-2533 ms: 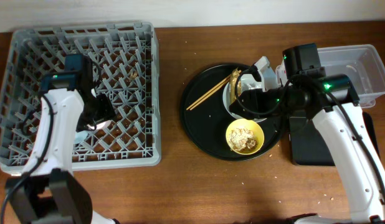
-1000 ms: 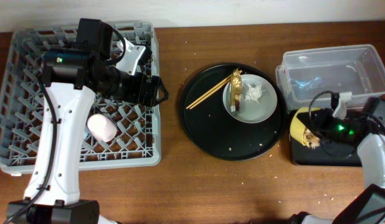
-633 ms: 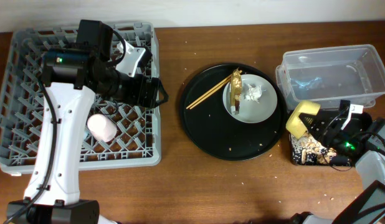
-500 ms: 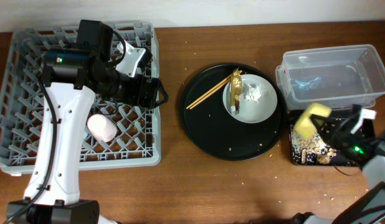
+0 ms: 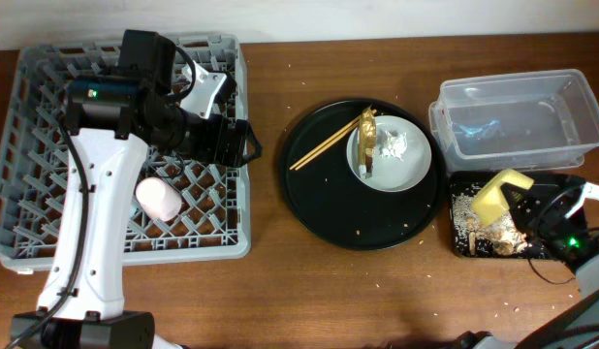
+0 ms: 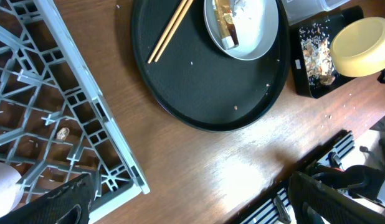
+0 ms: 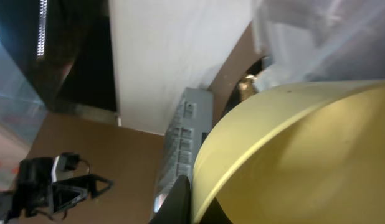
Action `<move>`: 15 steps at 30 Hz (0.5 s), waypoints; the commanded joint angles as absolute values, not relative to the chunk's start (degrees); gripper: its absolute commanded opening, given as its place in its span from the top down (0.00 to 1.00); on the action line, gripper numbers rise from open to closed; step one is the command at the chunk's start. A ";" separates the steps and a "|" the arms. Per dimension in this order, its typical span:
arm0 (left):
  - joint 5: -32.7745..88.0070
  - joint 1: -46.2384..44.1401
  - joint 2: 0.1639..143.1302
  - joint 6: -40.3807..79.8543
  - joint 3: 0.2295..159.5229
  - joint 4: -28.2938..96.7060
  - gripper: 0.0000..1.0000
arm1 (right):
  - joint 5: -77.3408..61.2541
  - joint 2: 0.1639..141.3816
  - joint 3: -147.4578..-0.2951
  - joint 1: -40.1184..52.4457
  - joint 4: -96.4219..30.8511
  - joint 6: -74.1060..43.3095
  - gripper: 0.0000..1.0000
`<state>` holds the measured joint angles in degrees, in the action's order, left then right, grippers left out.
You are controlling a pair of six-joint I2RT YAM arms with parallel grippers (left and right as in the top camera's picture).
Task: Sort waste into correct bins and load items into the dishwasher rack
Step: 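Lift the yellow bowl with the right gripper and dump scraps onto the black tray, then set the yellow bowl back on the round tray with the right gripper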
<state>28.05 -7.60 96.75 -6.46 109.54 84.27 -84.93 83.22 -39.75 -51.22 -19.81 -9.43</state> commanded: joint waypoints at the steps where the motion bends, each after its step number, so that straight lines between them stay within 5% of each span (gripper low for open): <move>1: 28.08 -7.49 95.74 -7.38 110.52 84.25 0.01 | -82.50 73.84 -41.25 -42.17 -19.94 -14.46 0.96; 7: 28.05 -7.49 95.74 -7.40 110.52 84.42 0.01 | -41.43 58.46 -46.09 -3.25 -22.70 -14.74 0.96; 14: 28.05 -7.46 95.74 -7.38 110.52 82.76 0.01 | -13.45 82.83 -50.09 26.55 -27.77 -5.96 0.96; 15: 28.05 -7.46 95.74 -7.40 110.52 82.76 0.01 | -13.43 85.86 -51.79 27.59 -28.69 -5.91 0.84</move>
<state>27.94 -7.60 96.75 -6.46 109.51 82.81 -19.40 80.34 -47.42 25.08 -27.83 -7.66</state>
